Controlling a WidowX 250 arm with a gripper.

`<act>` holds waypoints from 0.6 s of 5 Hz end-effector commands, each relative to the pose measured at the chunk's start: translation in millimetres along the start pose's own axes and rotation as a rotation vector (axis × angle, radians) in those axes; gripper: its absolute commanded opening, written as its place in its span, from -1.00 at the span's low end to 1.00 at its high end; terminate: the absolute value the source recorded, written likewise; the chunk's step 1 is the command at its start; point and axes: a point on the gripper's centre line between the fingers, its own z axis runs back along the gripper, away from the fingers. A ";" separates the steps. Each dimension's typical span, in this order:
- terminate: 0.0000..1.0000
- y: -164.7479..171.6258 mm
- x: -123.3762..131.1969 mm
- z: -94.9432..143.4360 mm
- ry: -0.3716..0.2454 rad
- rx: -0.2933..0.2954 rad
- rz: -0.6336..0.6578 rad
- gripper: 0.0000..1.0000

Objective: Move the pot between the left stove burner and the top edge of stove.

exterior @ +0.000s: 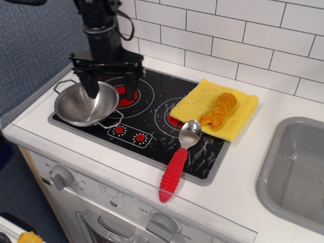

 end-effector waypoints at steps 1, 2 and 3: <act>-1.00 9.7 9.1 -14.7 -0.041 0.012 0.047 1.00; -1.00 4.0 9.4 -24.7 -0.038 -0.005 0.054 1.00; -1.00 -0.2 7.8 -31.0 -0.026 -0.008 0.048 1.00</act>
